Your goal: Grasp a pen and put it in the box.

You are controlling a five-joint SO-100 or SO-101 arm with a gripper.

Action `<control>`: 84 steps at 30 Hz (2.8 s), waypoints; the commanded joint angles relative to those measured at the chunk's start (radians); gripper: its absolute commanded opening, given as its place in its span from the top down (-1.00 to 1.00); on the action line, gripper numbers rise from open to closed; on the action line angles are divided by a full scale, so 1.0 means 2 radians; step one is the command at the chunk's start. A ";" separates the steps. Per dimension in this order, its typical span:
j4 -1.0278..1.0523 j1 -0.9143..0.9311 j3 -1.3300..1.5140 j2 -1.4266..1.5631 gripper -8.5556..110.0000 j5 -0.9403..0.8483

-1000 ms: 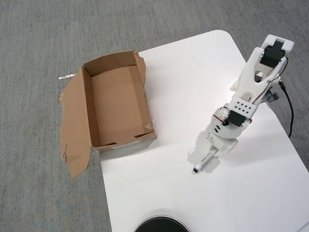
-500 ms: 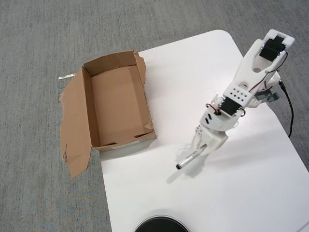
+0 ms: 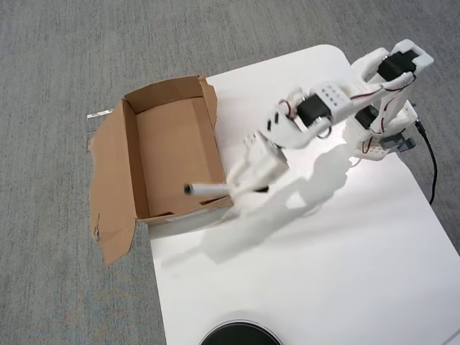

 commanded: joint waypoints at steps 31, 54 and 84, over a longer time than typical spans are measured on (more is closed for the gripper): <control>-0.005 0.141 -0.240 -0.241 0.82 0.004; -0.005 0.135 -0.234 -0.243 0.50 -0.001; -0.003 0.132 -0.230 -0.035 0.50 -0.003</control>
